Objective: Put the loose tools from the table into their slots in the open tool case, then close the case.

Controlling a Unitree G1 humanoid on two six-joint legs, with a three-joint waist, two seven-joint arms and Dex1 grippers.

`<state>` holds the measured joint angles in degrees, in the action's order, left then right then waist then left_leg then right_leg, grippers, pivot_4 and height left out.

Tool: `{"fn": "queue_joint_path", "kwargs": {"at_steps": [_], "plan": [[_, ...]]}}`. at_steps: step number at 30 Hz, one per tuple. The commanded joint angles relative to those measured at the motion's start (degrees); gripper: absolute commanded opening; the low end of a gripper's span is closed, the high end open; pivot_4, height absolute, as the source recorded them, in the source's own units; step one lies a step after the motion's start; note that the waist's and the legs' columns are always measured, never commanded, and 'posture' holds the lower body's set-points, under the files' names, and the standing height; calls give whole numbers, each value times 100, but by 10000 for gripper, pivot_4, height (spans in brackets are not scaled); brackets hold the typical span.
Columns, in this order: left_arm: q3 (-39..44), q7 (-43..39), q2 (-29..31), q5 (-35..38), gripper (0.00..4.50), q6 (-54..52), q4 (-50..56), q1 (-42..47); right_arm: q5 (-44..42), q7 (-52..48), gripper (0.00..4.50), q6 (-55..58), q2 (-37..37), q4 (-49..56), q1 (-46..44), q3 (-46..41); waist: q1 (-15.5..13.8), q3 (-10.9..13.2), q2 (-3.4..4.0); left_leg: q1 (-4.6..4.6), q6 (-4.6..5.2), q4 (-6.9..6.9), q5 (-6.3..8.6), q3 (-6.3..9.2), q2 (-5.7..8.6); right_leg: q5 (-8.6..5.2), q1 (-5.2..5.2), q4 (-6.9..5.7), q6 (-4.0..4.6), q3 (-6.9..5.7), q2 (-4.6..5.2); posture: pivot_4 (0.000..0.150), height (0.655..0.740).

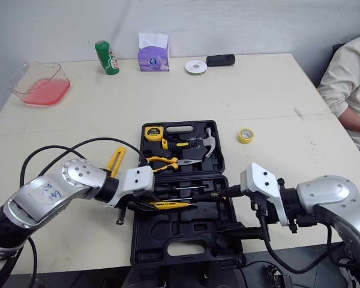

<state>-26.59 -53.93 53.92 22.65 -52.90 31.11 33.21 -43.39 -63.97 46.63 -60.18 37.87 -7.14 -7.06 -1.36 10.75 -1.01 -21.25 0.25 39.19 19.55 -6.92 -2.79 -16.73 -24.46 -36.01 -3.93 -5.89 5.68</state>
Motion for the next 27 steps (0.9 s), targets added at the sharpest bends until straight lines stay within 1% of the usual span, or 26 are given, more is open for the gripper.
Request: {"fn": "queue_joint_path", "kwargs": {"at_steps": [1,9,20,27], "plan": [[-167,-130,-29,-162,5268,23,118,-39,21,-50,45000,-114,-89,25,5,-5,-3,0,0,0,1,1,0,0,0,0,0,-1,0,0,0,1500,7244],[-138,-117,-156,-200,5268,-197,291,-146,73,-41,45000,-137,-75,8,-5,59,-9,-1,-1,0,4,2,-2,2,2,1,3,0,-2,0,3,1500,7244],[-7,-135,-274,-311,5268,1,324,-246,140,-18,45000,-186,-71,-4,3,139,-12,-1,-1,0,5,4,-3,2,2,2,4,-2,-3,0,3,1500,7244],[319,-218,-300,-87,5268,-273,521,0,118,-25,45000,-160,-79,12,21,138,-12,-1,-2,-1,7,8,-4,2,3,2,4,-6,-4,-2,2,1500,7244]]}}
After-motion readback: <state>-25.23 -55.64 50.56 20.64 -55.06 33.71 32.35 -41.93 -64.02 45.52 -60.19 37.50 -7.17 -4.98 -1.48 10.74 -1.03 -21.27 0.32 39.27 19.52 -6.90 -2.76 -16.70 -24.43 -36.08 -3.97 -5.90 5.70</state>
